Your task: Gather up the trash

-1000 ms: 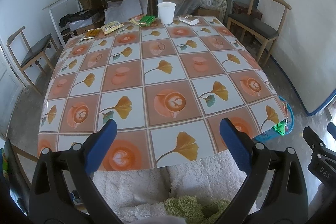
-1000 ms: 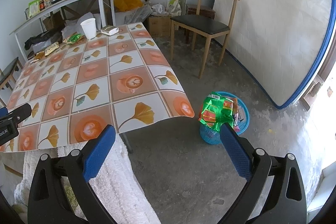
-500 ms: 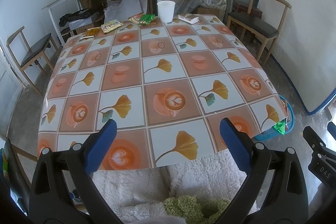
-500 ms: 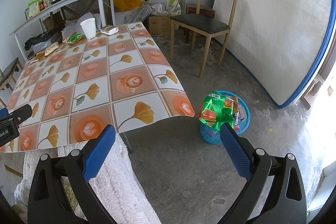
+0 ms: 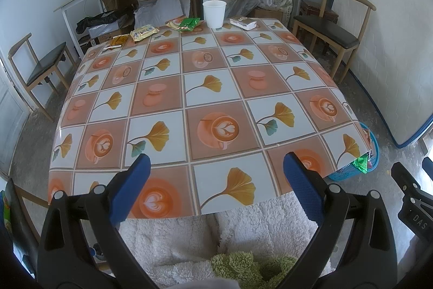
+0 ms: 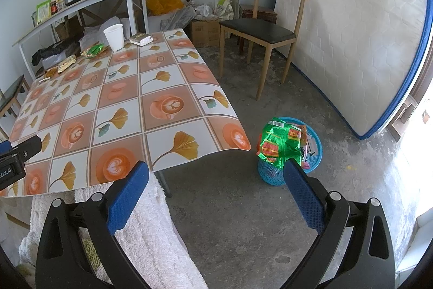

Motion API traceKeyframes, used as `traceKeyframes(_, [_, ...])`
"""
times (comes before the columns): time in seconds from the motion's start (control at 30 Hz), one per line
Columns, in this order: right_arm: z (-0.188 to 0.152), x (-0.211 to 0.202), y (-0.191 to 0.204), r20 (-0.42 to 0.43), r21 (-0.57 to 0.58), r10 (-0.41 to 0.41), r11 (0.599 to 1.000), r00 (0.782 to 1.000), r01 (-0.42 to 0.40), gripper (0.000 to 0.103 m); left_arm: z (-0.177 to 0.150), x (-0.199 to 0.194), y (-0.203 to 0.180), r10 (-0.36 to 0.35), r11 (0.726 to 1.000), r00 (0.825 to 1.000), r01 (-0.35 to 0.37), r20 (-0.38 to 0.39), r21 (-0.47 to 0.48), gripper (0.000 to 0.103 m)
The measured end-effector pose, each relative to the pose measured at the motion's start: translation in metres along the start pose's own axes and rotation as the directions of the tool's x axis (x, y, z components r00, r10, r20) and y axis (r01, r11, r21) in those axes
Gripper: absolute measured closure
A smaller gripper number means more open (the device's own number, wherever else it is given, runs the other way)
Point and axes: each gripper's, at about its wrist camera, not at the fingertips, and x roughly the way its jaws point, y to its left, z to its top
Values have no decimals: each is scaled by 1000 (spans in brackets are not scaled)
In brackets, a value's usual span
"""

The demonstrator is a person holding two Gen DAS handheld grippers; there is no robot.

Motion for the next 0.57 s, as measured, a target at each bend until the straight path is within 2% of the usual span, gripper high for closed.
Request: traceKeyframes(0.57, [-1,1,-1,1,0,1,1000,1000,-1,6,0,0,0,-2,1000,1000,2,-3,-1,8])
